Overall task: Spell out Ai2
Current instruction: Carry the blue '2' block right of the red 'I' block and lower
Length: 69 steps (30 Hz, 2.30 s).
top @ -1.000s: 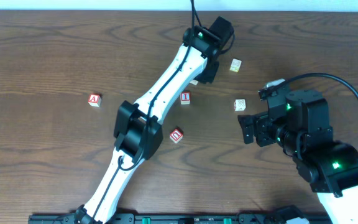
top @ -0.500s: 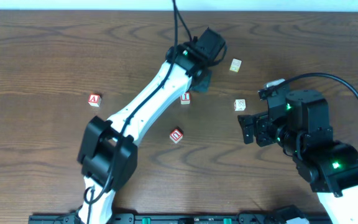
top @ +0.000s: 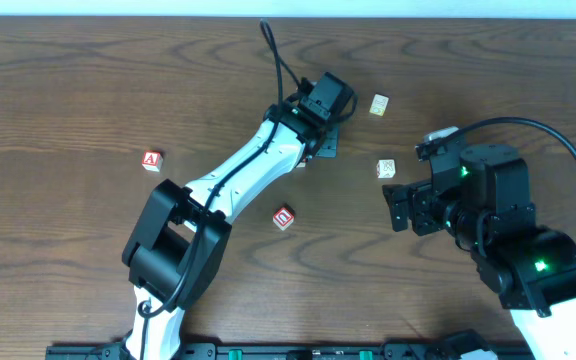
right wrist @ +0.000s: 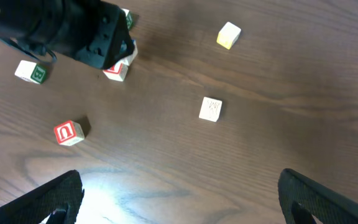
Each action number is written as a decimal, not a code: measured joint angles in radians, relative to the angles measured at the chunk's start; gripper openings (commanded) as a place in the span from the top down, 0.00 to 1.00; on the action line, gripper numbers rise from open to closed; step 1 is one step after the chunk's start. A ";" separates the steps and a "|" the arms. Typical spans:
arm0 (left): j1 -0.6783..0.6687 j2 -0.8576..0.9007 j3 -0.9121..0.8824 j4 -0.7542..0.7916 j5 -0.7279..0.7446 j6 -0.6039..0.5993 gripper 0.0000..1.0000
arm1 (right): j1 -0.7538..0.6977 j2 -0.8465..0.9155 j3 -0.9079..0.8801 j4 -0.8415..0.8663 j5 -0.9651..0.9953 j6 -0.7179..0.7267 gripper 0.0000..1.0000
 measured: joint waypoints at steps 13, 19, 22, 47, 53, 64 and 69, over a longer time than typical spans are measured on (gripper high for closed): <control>-0.002 0.000 -0.034 0.049 0.025 -0.107 0.94 | 0.000 0.000 0.000 0.000 0.000 0.000 0.01; -0.014 0.006 -0.034 0.055 0.026 -0.121 0.94 | 0.000 0.000 0.000 0.000 0.000 0.000 0.01; -0.022 0.021 -0.034 0.055 0.026 -0.121 0.94 | 0.000 0.000 0.000 0.000 0.000 0.000 0.01; -0.021 0.047 -0.054 0.059 0.018 -0.143 0.81 | 0.000 0.000 0.000 0.000 0.000 0.000 0.01; -0.020 0.047 -0.054 0.070 0.018 -0.143 0.74 | 0.000 0.000 0.000 0.000 0.000 0.000 0.01; -0.019 0.047 -0.054 0.070 0.017 -0.146 0.62 | 0.000 0.000 0.000 0.000 0.000 0.000 0.01; -0.019 0.047 -0.054 0.071 0.017 -0.146 0.62 | 0.000 0.000 0.000 0.000 0.000 0.000 0.01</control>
